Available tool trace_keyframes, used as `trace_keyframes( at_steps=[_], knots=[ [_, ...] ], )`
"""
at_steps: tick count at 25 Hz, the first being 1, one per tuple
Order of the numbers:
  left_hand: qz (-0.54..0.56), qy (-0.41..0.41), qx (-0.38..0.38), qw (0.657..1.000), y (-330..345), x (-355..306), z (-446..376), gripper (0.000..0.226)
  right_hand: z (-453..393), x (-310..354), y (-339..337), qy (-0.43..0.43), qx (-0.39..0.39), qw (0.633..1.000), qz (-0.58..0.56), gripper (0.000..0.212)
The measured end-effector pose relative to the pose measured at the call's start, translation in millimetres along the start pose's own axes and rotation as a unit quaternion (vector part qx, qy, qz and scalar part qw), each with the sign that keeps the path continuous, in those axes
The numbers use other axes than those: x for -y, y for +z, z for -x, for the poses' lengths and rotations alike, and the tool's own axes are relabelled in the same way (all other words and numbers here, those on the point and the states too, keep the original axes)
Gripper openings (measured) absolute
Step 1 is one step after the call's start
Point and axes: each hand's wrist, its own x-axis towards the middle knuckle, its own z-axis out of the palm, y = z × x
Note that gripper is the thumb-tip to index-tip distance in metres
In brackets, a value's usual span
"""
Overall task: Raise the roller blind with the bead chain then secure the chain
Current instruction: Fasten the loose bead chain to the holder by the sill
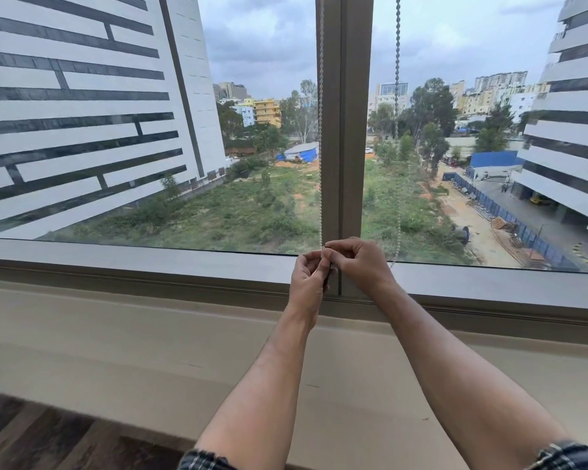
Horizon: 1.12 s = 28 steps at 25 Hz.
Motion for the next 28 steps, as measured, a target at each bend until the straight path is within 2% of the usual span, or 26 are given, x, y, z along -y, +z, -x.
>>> trace_keyframes(
  at_steps=[2,4,7,10,13,15,19,22,28],
  knots=[
    [-0.014,0.009,-0.005,1.0,-5,6,3,0.018,8,-6,3,-0.041,-0.014,0.994,0.099,0.017],
    [-0.034,0.014,-0.008,0.999,-8,12,5,0.017,16,-10,6,-0.068,-0.017,0.987,0.143,0.019],
    [-0.06,-0.002,-0.011,0.998,-14,22,7,0.014,28,-14,8,-0.119,-0.012,0.97,0.211,0.017],
    [-0.085,-0.02,-0.012,0.996,-20,31,9,0.017,41,-24,11,-0.169,-0.052,0.949,0.262,0.01],
    [-0.107,-0.034,-0.027,0.993,-25,39,11,0.017,50,-30,15,-0.044,-0.121,0.968,0.213,0.027],
    [-0.119,-0.033,-0.032,0.992,-27,44,12,0.014,51,-34,18,0.011,-0.12,0.975,0.189,0.029],
    [-0.141,-0.035,-0.026,0.989,-27,43,11,0.013,50,-37,21,0.022,-0.029,0.989,0.142,0.02],
    [-0.152,-0.03,-0.025,0.988,-26,41,12,0.014,49,-40,21,0.021,-0.032,0.989,0.144,0.013],
    [-0.222,-0.002,-0.018,0.975,-25,34,13,0.013,49,-41,18,0.027,-0.033,0.99,0.135,0.02]
  ],
)
